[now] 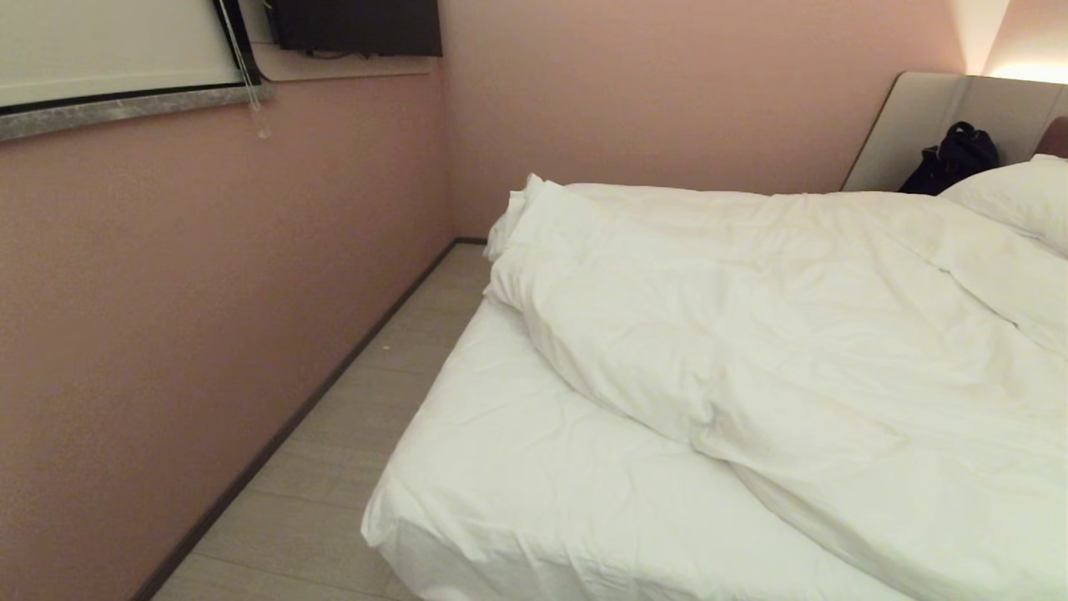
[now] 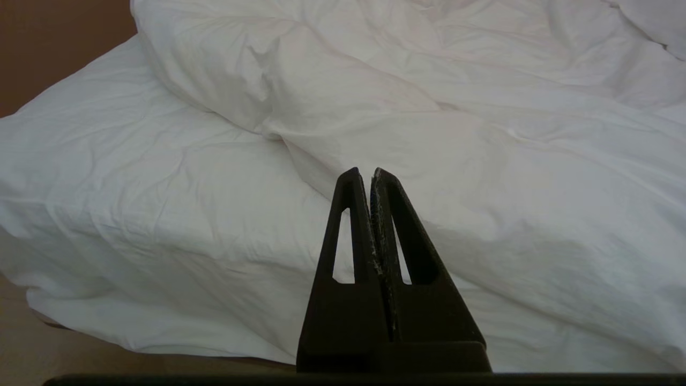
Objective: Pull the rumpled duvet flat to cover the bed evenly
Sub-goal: Hold the folded corner of the quilt
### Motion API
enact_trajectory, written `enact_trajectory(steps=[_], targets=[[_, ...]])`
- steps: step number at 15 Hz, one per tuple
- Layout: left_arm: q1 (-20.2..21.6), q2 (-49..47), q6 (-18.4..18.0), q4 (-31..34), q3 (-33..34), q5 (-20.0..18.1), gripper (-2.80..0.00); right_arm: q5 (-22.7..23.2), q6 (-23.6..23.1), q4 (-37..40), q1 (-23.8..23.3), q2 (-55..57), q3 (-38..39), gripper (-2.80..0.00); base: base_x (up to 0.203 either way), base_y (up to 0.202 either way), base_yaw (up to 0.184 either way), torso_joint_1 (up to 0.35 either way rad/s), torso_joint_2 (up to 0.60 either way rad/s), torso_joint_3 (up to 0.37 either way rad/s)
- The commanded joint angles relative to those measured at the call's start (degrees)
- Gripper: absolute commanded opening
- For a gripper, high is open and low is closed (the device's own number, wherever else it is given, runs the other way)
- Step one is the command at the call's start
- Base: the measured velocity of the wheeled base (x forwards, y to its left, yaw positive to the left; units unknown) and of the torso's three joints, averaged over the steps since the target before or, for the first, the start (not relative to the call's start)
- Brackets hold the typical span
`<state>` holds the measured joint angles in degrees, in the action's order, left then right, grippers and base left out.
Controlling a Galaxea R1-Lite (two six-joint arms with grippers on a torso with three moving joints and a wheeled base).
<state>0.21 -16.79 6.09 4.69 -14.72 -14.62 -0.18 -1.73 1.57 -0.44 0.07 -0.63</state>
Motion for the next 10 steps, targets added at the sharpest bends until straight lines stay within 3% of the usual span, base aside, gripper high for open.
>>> enact_trajectory(steps=[1, 6, 10], targets=[[0.0, -14.2, 0.7, 0.1, -3.3, -1.8, -2.8, 0.0, 0.0, 0.0, 0.0, 0.0, -0.1, -2.8, 0.0, 0.0, 0.0, 0.0, 0.0, 0.0], [-1.3, -50.7, 2.9, -7.2, -15.7, -5.3, -2.8, 0.0, 0.0, 0.0, 0.0, 0.0, 0.0, -2.8, 0.0, 0.0, 0.0, 0.0, 0.0, 0.0], [-6.3, -75.5, 3.8, -17.1, -29.0, -6.4, -2.8, 0.0, 0.0, 0.0, 0.0, 0.0, 0.0, -2.8, 0.0, 0.0, 0.0, 0.0, 0.0, 0.0]])
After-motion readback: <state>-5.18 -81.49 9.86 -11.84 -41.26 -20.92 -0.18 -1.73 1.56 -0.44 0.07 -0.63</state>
